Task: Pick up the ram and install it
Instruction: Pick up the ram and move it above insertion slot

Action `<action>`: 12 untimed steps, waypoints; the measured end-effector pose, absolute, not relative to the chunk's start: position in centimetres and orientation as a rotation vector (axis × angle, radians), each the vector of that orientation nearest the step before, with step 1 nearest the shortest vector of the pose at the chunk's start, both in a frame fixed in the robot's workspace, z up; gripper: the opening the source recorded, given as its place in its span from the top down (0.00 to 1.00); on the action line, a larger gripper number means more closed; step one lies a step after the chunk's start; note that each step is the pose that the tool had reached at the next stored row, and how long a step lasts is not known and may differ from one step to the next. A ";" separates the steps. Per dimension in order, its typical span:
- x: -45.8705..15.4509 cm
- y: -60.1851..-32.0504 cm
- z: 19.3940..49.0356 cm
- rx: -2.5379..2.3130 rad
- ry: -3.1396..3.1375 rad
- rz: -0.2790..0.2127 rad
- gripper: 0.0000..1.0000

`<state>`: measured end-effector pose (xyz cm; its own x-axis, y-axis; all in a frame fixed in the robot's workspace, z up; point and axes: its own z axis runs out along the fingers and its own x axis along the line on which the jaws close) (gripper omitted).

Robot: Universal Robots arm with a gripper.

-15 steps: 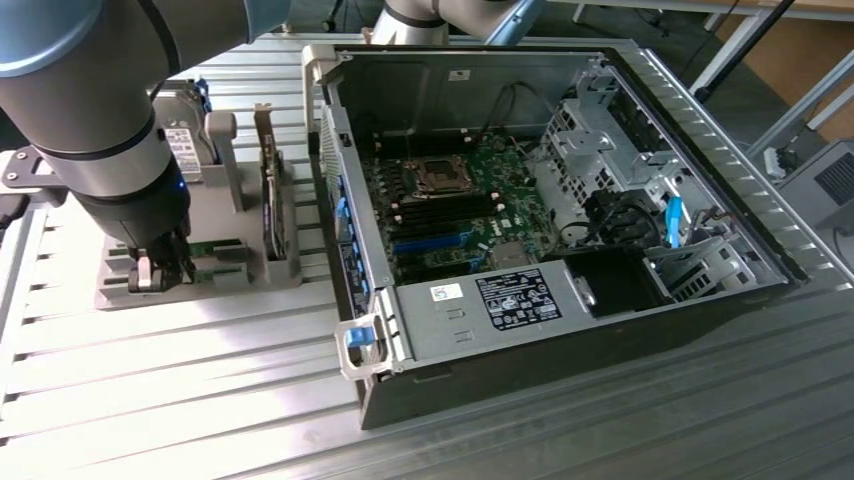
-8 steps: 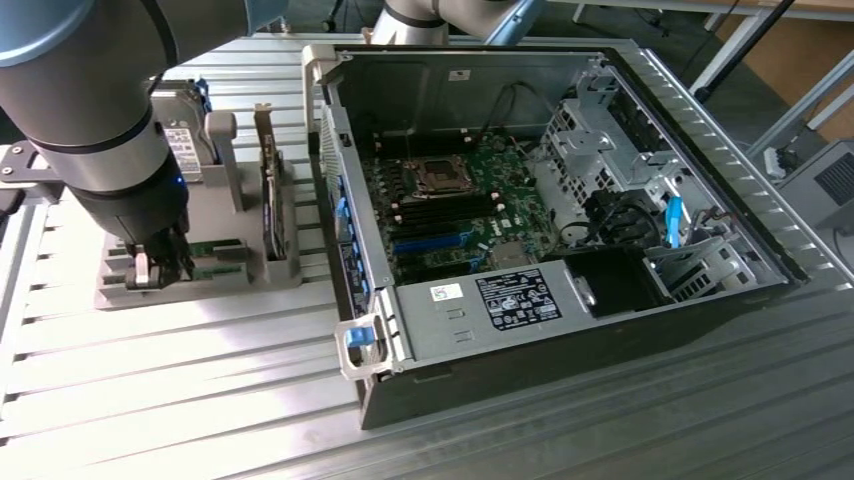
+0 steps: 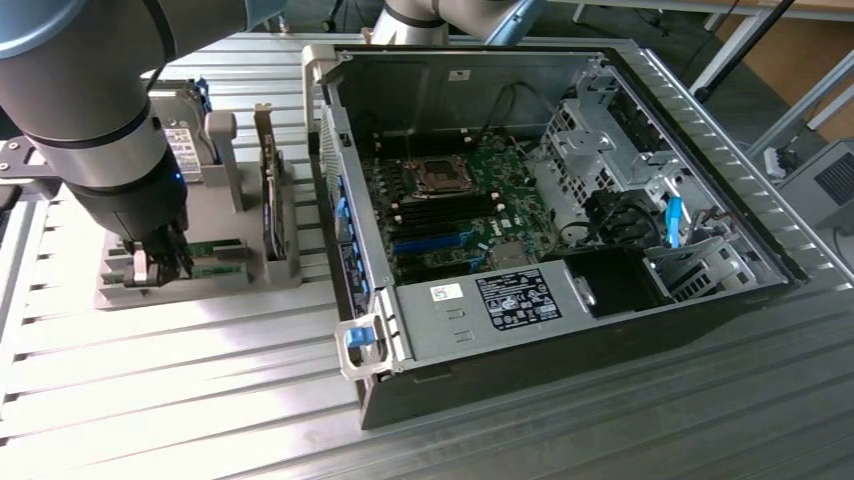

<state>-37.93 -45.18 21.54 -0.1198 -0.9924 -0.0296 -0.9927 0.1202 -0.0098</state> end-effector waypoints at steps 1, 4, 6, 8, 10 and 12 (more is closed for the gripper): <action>-37.9 -45.2 21.6 -2.065 2.330 0.019 0.87; -37.9 -45.2 21.7 -2.065 2.330 0.019 0.87; -37.9 -45.2 21.8 -2.065 2.329 0.019 0.87; -37.9 -45.2 21.9 -2.065 2.329 0.019 0.87; -37.9 -45.2 21.9 -2.065 2.329 0.019 0.87; -37.9 -45.2 21.9 -2.065 2.330 0.019 0.87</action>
